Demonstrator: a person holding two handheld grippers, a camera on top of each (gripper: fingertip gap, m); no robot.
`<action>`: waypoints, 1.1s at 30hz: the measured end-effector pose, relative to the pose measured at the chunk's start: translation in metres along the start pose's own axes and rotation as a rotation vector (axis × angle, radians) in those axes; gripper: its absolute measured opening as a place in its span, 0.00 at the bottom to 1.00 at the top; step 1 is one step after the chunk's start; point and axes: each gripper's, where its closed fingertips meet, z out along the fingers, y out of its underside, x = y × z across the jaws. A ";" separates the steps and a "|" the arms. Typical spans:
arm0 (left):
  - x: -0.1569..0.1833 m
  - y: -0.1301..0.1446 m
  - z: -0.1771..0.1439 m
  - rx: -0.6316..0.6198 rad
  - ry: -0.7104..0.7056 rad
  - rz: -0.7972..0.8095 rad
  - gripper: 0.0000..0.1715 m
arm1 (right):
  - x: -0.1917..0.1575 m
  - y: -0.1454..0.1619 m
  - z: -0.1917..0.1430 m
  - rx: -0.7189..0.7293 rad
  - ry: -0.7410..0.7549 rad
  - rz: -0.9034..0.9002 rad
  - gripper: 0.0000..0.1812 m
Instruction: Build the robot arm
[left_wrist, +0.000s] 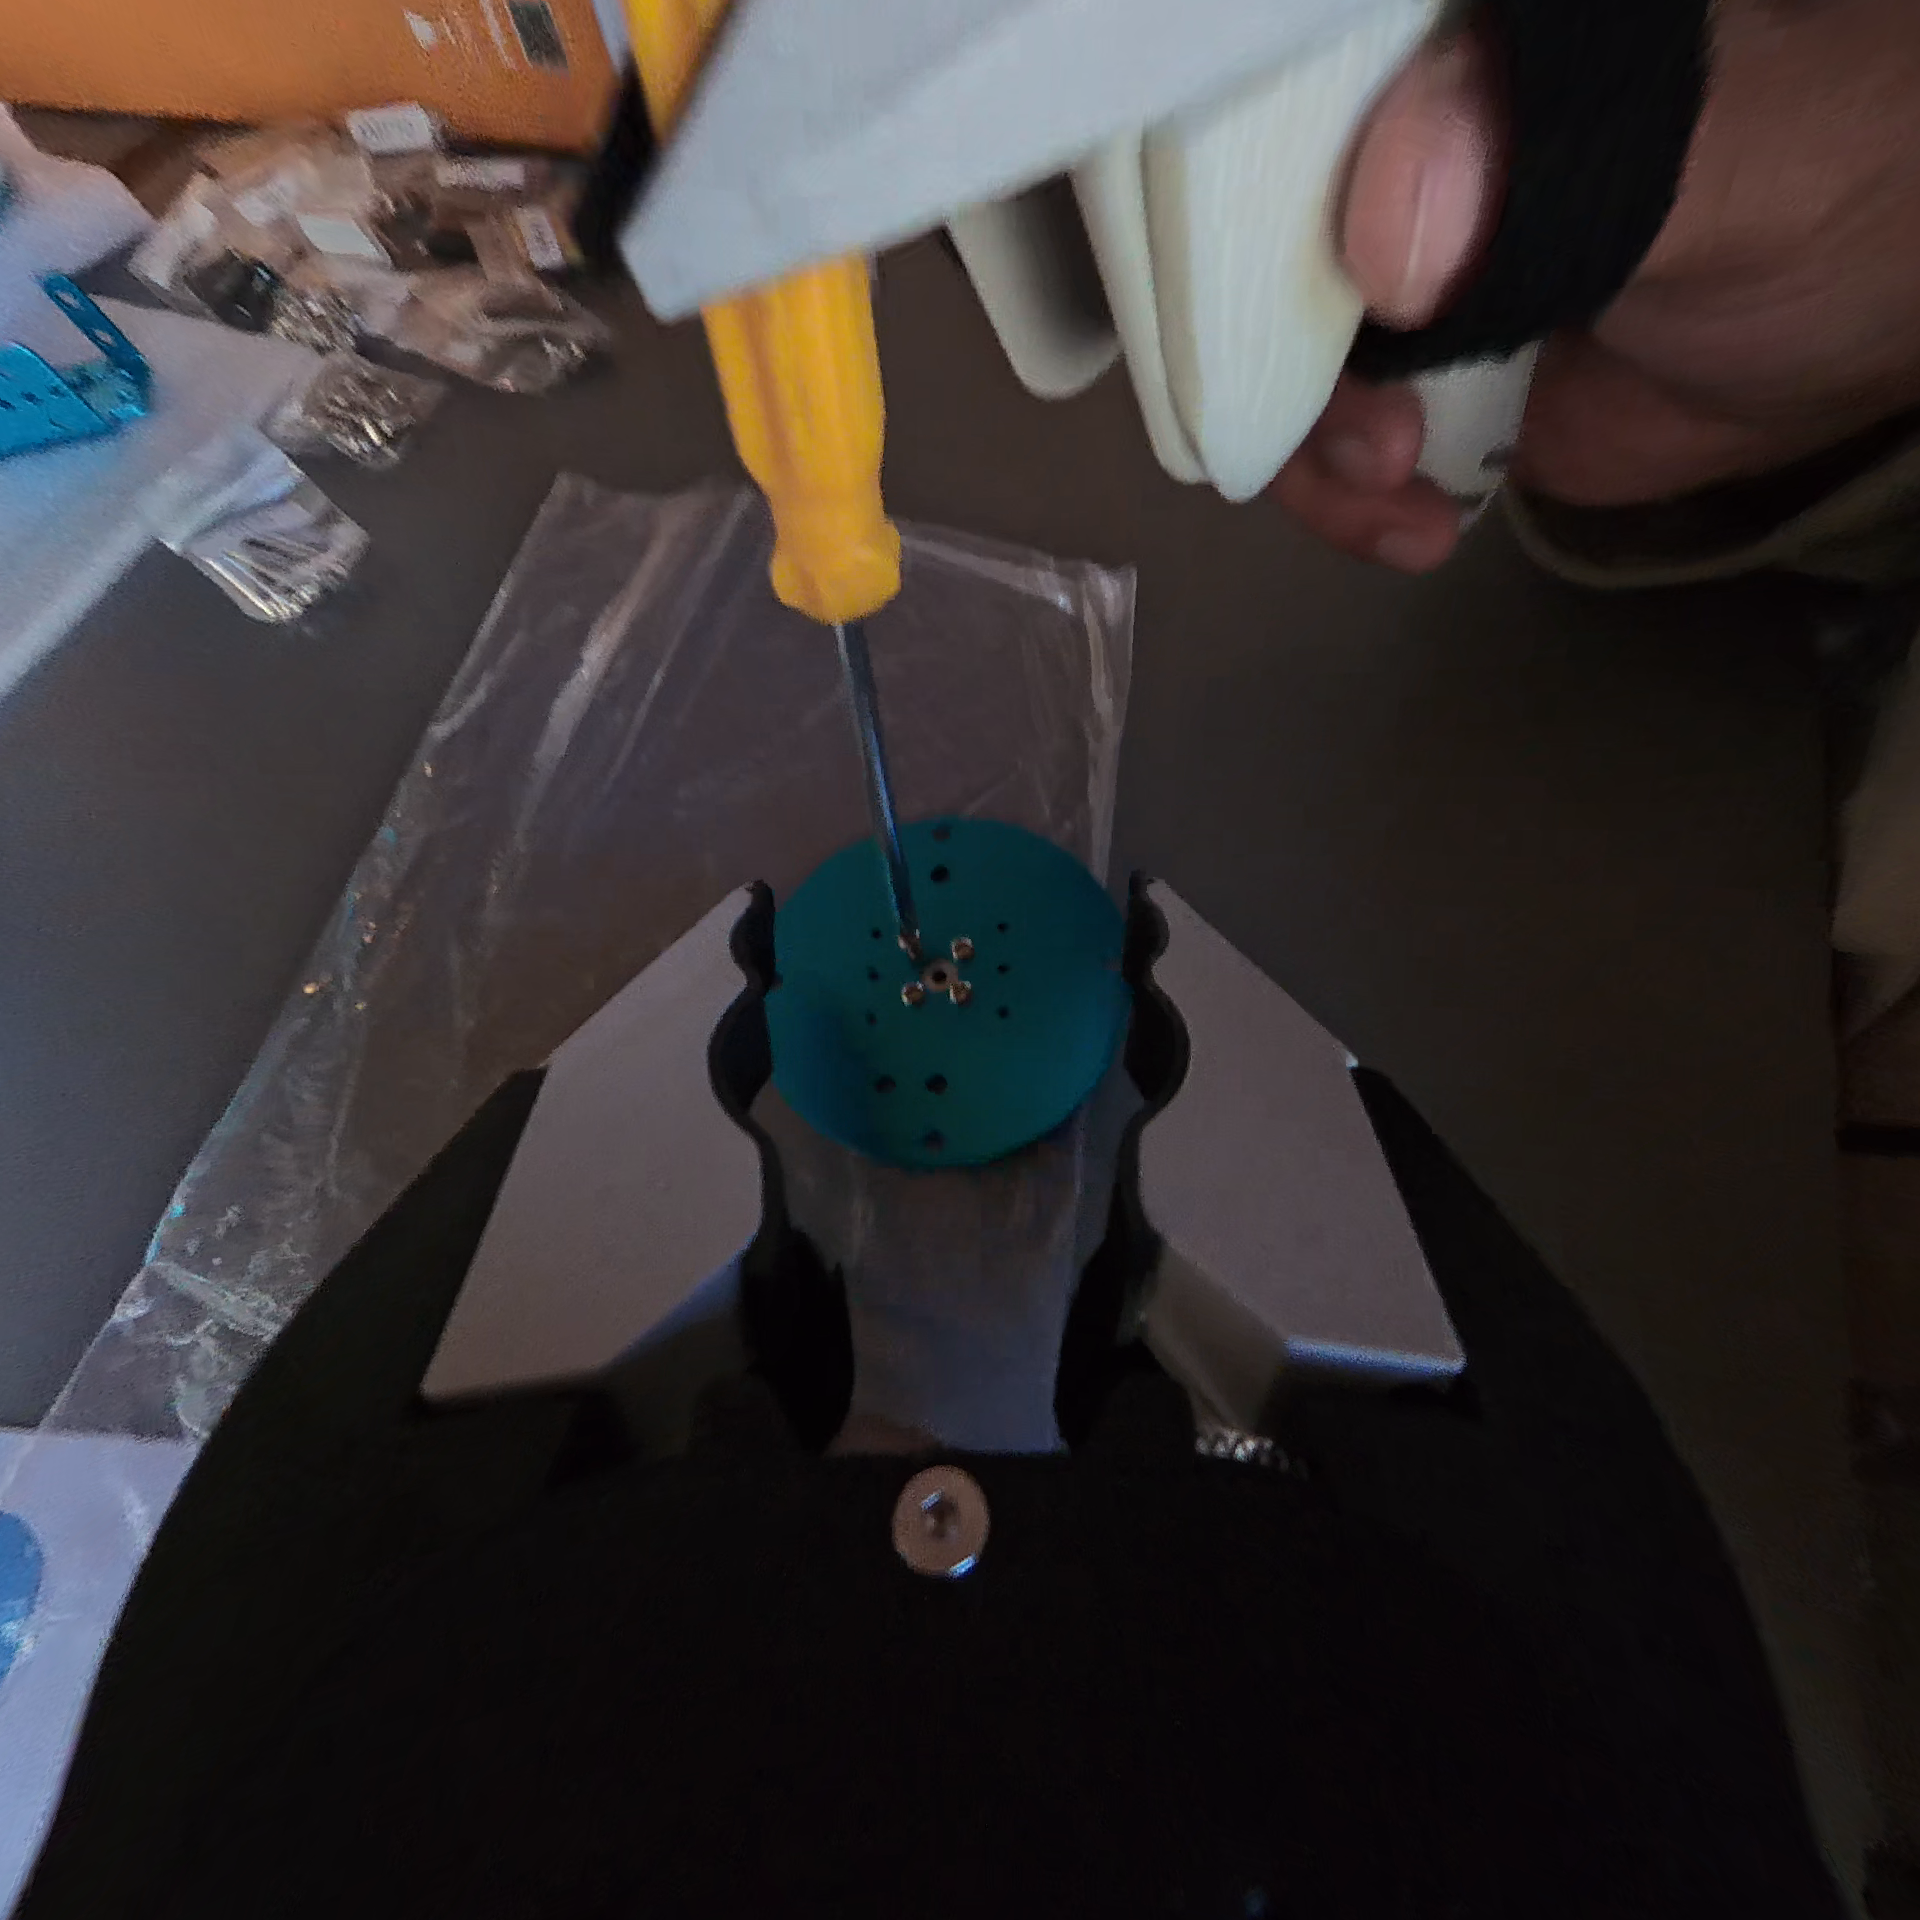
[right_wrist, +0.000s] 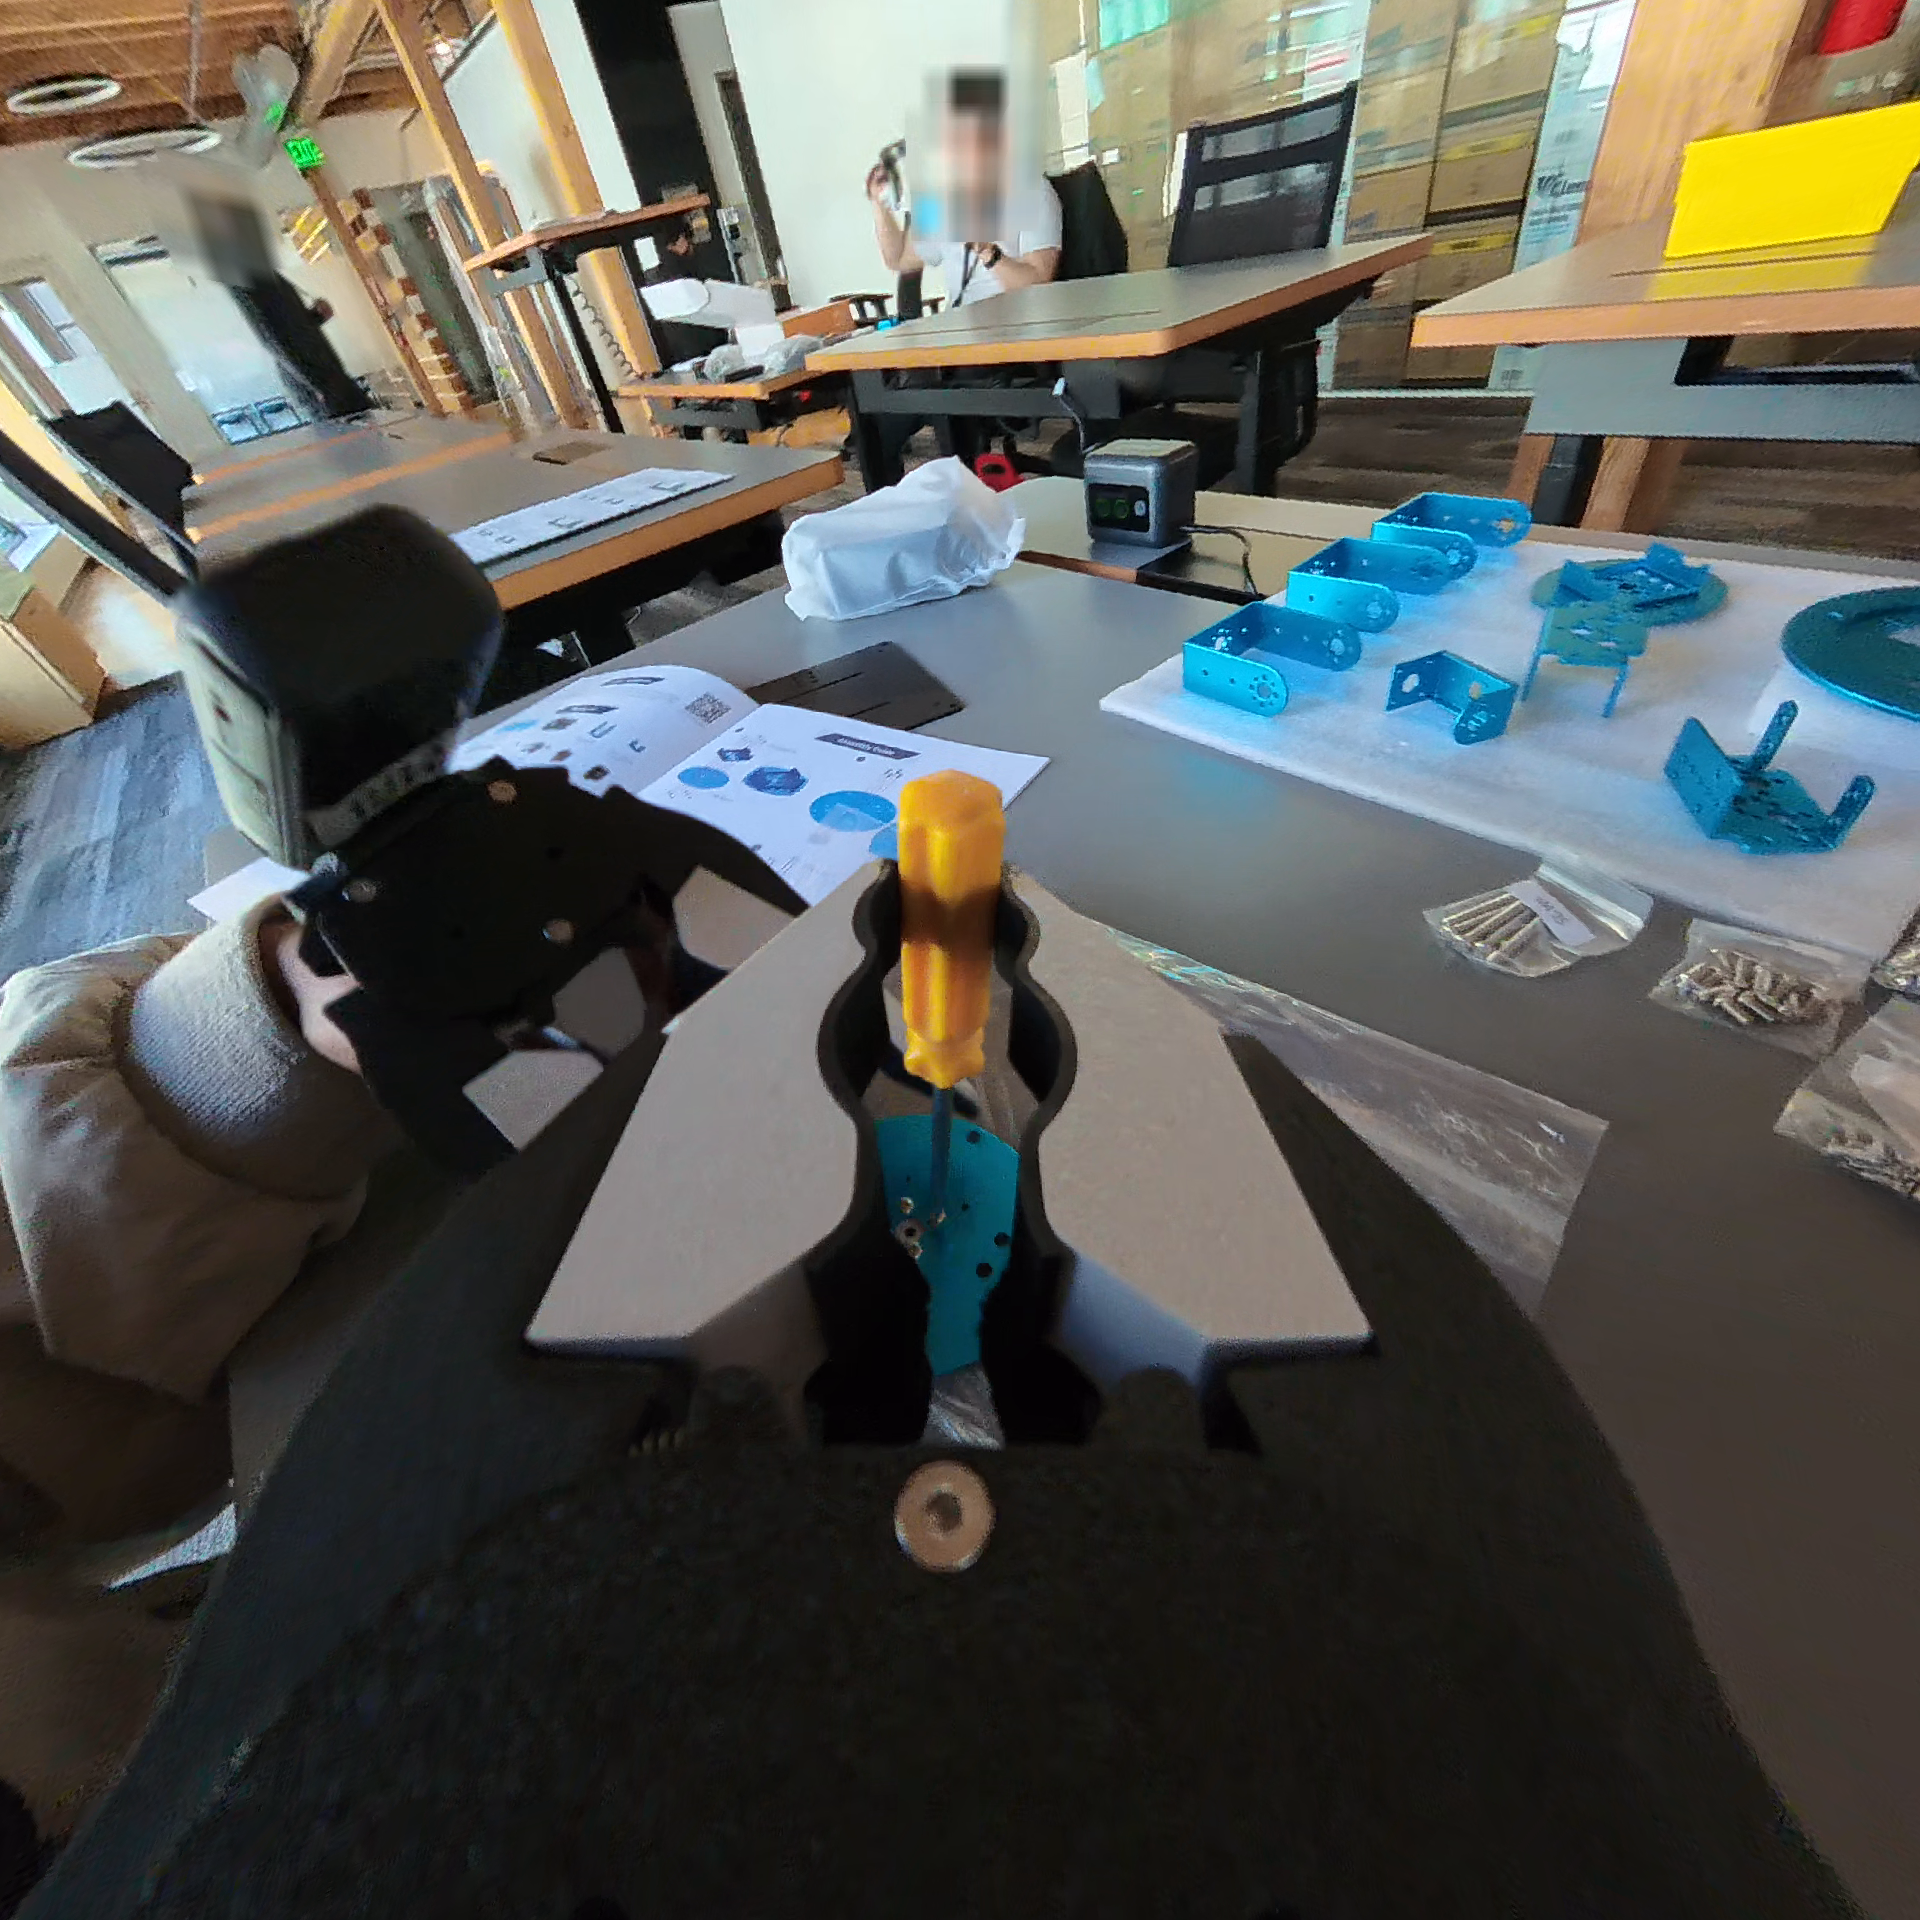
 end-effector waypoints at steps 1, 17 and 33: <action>-0.002 -0.007 -0.002 0.030 -0.010 -0.013 0.37 | 0.001 0.000 -0.002 -0.011 -0.006 0.001 0.09; -0.011 -0.033 0.001 0.170 -0.050 -0.054 0.02 | -0.006 -0.008 -0.027 -0.322 -0.604 -0.620 0.47; -0.006 -0.014 0.017 0.042 0.016 -0.053 0.02 | 0.050 0.059 -0.042 -0.346 -1.105 -1.670 0.36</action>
